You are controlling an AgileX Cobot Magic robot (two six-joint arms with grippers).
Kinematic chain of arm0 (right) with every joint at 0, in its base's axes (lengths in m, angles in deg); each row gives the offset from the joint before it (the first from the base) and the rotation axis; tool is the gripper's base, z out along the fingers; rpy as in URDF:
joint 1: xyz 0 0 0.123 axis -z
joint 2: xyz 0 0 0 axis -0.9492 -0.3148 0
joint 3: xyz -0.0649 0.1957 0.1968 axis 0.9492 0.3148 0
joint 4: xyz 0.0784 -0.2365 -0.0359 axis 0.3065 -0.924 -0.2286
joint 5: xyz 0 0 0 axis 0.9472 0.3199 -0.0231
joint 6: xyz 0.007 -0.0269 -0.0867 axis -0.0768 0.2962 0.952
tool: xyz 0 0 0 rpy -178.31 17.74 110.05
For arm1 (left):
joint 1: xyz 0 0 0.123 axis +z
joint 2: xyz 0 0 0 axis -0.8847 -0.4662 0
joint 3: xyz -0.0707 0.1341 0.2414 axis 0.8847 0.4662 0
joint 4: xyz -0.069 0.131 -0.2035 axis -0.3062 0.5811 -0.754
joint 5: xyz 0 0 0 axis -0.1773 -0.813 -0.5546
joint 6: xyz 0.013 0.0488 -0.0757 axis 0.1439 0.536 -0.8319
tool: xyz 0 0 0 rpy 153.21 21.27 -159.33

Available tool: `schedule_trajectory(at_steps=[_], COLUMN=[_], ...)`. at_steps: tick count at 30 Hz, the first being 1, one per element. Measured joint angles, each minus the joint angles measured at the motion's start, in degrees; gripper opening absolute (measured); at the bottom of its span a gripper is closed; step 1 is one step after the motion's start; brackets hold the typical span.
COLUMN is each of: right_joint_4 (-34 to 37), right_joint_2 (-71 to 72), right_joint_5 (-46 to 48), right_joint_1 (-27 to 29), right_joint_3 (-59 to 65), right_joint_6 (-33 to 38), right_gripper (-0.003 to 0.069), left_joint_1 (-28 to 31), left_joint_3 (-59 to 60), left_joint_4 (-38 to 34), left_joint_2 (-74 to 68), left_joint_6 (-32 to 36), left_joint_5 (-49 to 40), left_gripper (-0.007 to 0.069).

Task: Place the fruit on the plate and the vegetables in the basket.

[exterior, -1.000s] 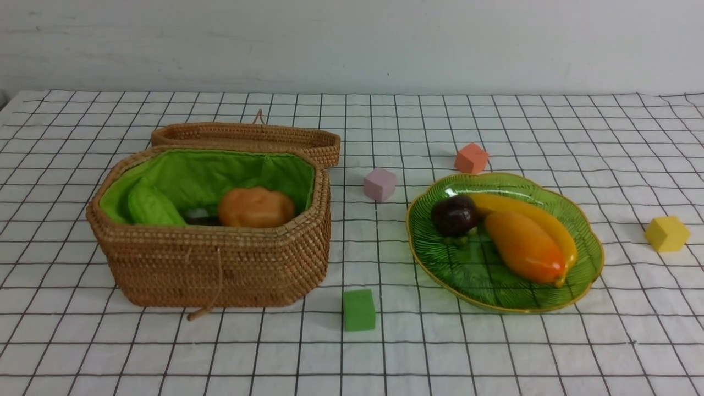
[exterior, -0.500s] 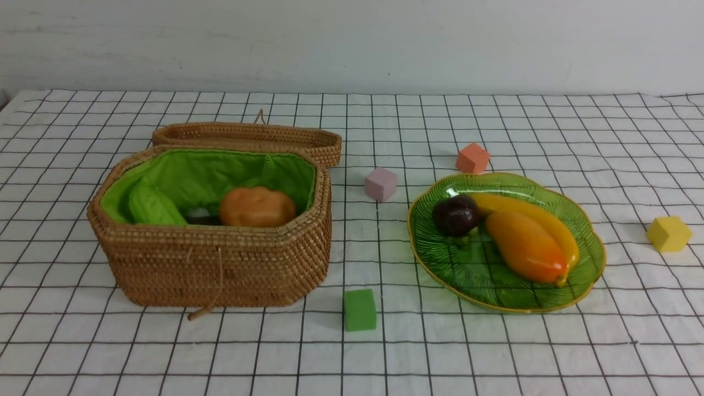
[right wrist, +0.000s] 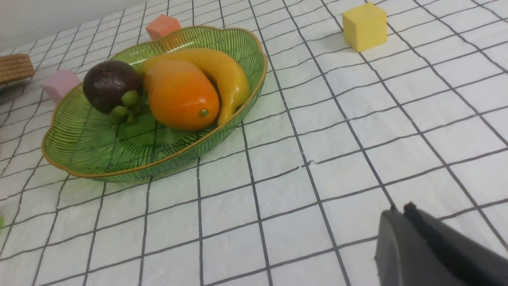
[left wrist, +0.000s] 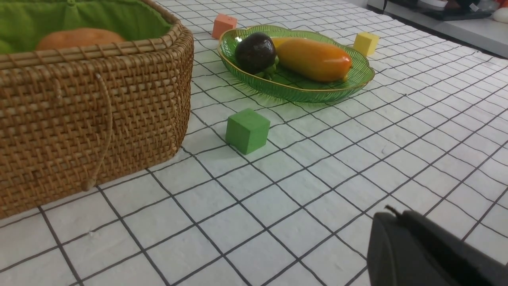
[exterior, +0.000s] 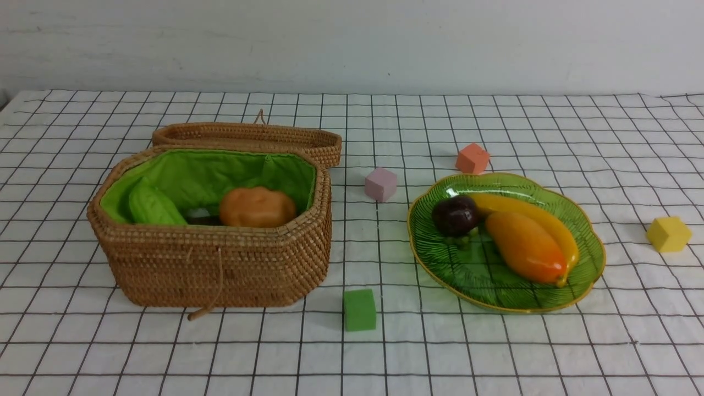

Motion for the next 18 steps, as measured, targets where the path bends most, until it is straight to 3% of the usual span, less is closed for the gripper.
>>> schedule_trajectory(at_steps=[12, 16, 18], right_joint_4=[0.0, 0.0, 0.0], right_joint_2=[0.0, 0.0, 0.0], right_joint_5=[0.0, 0.0, 0.0], right_joint_1=[0.0, 0.0, 0.0], right_joint_3=[0.0, 0.0, 0.0], right_joint_6=[0.0, 0.0, 0.0], right_gripper=[0.002, 0.002, 0.002], left_joint_1=[0.4, 5.8, 15.0], left_joint_3=[0.3, 0.4, 0.9], left_joint_4=[1.5, 2.6, 2.8], left_joint_2=[0.0, 0.0, 0.1], left_joint_6=[-0.1, -1.4, -2.4], left_joint_5=[1.5, 6.6, 10.1], left_gripper=[-0.0011, -0.0013, -0.0013])
